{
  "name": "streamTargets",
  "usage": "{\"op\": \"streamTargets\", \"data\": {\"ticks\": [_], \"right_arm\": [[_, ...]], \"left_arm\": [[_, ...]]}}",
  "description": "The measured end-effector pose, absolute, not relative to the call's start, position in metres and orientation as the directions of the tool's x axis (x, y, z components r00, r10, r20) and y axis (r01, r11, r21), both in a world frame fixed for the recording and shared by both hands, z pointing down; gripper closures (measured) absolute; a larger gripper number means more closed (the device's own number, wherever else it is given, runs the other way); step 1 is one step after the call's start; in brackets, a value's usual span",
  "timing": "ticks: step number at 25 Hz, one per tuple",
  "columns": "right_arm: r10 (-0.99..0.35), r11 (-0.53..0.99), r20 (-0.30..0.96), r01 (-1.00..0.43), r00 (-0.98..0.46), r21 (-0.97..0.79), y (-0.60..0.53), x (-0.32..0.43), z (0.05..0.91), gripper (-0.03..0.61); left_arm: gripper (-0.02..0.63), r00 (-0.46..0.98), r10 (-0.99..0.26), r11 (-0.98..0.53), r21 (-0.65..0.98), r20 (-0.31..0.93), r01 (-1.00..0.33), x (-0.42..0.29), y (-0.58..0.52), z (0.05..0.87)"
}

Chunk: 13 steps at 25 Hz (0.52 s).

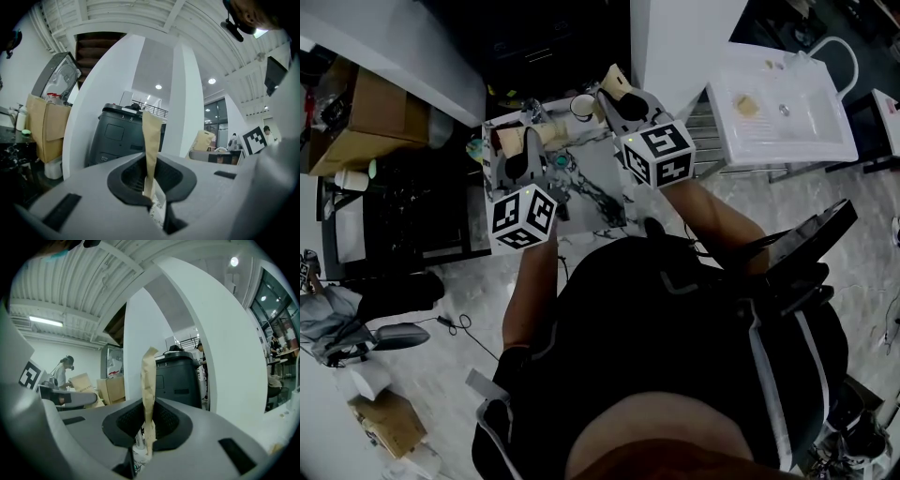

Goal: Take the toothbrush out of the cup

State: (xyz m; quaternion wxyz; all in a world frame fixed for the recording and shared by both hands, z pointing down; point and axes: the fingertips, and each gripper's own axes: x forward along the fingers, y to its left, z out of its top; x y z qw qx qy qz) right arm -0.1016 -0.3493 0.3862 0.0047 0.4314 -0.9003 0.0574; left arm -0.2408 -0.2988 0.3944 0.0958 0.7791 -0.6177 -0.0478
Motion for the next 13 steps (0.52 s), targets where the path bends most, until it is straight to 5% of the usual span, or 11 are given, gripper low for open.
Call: {"op": "streamTargets", "data": {"ticks": [13], "right_arm": [[-0.786, 0.608, 0.058, -0.786, -0.616, -0.107, -0.3514, -0.1042, 0.3861, 0.531]], "left_arm": [[0.583, 0.249, -0.967, -0.233, 0.217, 0.05, -0.948, -0.2412, -0.3013, 0.3954]]}}
